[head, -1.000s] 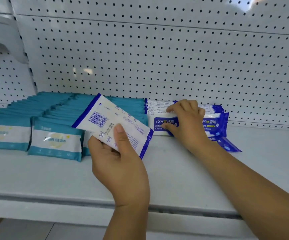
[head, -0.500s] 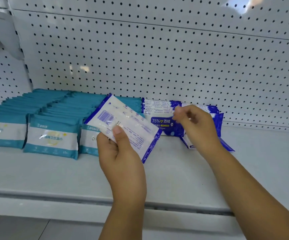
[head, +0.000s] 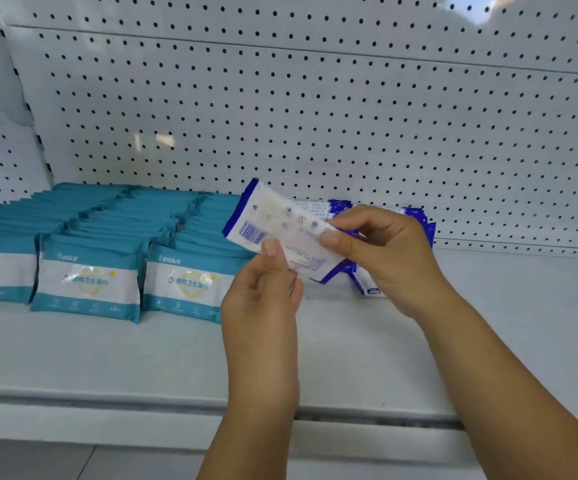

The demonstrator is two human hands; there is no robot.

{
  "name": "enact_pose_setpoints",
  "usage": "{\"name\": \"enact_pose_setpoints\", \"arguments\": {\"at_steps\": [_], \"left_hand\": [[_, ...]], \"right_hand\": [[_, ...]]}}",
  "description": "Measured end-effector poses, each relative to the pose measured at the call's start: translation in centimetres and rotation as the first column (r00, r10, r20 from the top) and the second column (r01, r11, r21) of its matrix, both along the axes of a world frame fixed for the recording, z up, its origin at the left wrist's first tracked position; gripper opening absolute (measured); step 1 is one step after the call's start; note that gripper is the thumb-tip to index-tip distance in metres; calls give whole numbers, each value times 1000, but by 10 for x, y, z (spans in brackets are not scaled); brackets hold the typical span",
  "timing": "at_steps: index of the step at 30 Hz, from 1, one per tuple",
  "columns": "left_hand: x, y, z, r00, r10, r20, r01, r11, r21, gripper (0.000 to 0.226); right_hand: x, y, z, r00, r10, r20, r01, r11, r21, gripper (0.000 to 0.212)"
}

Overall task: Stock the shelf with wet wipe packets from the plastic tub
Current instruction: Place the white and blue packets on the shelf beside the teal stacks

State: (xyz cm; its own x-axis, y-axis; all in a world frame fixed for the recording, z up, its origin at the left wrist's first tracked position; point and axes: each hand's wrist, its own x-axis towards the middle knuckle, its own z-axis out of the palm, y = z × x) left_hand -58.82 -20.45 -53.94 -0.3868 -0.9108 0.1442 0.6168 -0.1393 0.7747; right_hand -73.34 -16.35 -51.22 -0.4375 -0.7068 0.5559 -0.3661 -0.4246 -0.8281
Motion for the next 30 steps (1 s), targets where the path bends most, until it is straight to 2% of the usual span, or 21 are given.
{"name": "enact_pose_setpoints", "arguments": {"at_steps": [3, 5, 7, 9, 15, 19, 21, 24, 26, 28, 30], "left_hand": [[1, -2, 1, 999, -37, -32, 38, 998, 43, 57], [1, -3, 5, 998, -24, -61, 28, 997, 72, 45], [0, -2, 8, 994, 6, -109, 10, 989, 146, 24], [0, -2, 9, 990, -6, -142, 33, 981, 191, 17], [0, 1, 8, 974, -120, -192, 148, 979, 140, 32], [-2, 3, 6, 984, -136, -114, 146, 985, 91, 32], [-2, 2, 3, 995, -84, -62, 84, 996, 6, 28], [0, -4, -5, 989, 141, 40, -135, 981, -140, 17], [1, -10, -10, 965, 252, 77, -236, 955, -179, 10], [1, -11, -13, 952, 289, 103, -264, 942, -208, 9], [1, -11, -14, 948, 295, 123, -259, 935, -243, 12]], "right_hand": [[-2, 3, -3, 984, 155, -87, -147, 985, 95, 20], [-3, 5, -4, 971, 214, -111, -197, 969, 148, 25], [-2, 6, 0, 978, 178, -114, -160, 976, 146, 35], [-2, 7, 3, 990, 103, -92, -91, 988, 126, 35], [-2, 4, -1, 995, 50, -84, -28, 967, 252, 33], [-1, 1, -3, 996, 72, -60, -54, 963, 263, 27], [-3, 1, -2, 997, 78, -14, -72, 970, 233, 26], [-9, 1, -3, 1000, 0, 12, -3, 981, 192, 25], [-12, 0, -5, 1000, -15, -6, 16, 976, 219, 29], [-12, 1, -6, 1000, 23, -7, -20, 964, 265, 35], [-12, 2, -6, 999, 7, -50, 7, 960, 279, 31]]}}
